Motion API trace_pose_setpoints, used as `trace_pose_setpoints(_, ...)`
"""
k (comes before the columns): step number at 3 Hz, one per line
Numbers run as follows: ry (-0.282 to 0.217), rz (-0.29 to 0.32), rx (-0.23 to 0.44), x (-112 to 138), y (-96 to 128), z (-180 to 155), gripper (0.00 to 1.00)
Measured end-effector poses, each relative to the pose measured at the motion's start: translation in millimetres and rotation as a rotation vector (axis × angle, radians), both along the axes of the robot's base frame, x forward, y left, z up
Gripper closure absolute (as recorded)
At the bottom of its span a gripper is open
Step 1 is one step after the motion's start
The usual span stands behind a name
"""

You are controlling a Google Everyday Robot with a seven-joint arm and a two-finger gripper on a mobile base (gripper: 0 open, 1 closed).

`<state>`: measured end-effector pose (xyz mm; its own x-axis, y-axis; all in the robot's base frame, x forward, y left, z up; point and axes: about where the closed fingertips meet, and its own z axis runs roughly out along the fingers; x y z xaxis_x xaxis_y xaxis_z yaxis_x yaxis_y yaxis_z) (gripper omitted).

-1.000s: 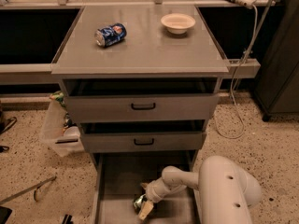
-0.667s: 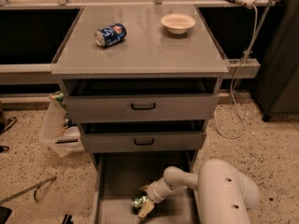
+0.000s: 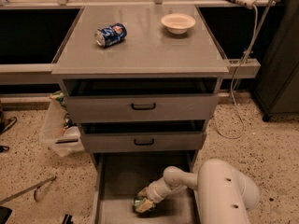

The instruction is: Pick green can from bottom drawer and place on counter

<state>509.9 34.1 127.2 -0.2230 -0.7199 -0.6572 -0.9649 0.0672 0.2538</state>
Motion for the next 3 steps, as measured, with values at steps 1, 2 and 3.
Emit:
trace_pose_setpoints(1, 0.015, -0.007, 0.021, -2, -3, 8, 0.89)
trace_pose_setpoints(2, -0.003, -0.013, 0.107, -3, -12, 64, 1.0)
trace_pose_setpoints(3, -0.074, -0.041, 0.202, 2, -38, 162, 1.0)
